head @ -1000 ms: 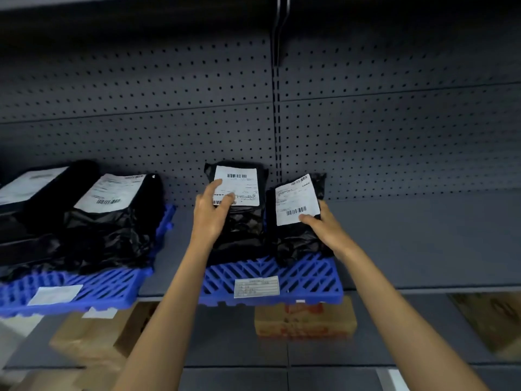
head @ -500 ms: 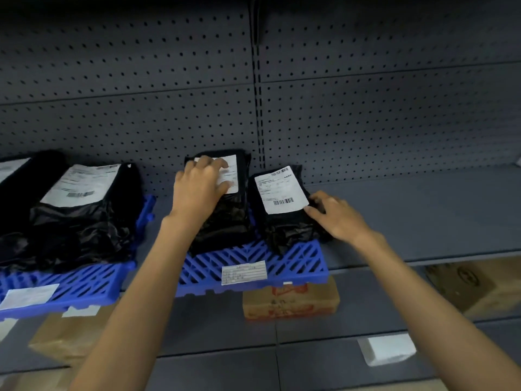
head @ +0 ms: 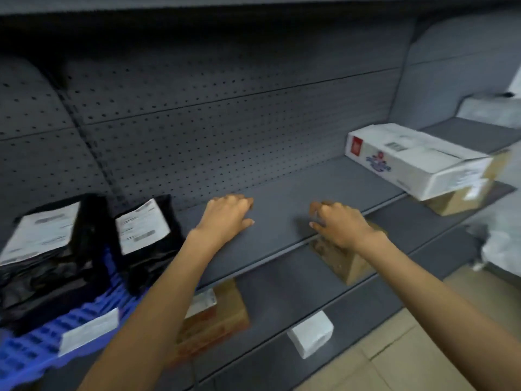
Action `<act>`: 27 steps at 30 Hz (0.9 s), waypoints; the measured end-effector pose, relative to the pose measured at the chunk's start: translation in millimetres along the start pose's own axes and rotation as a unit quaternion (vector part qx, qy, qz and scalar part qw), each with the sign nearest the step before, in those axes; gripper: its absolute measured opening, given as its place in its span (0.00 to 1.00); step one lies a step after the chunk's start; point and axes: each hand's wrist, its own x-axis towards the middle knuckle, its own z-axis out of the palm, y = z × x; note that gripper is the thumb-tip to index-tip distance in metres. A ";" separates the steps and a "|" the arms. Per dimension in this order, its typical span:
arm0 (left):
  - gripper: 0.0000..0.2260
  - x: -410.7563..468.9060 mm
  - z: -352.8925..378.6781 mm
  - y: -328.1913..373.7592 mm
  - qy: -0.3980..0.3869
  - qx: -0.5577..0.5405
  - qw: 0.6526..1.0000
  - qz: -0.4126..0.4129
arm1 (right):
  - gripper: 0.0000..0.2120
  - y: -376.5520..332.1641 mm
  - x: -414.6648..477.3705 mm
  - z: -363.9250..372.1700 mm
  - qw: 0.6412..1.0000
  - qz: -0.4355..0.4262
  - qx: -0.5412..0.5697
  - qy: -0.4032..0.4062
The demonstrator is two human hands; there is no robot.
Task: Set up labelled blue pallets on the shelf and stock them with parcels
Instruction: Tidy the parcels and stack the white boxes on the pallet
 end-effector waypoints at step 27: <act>0.17 272.9 3.2 660.8 -0.038 -0.078 0.881 0.464 | 0.14 541.5 -293.5 -24.2 0.908 0.414 -0.064 -0.001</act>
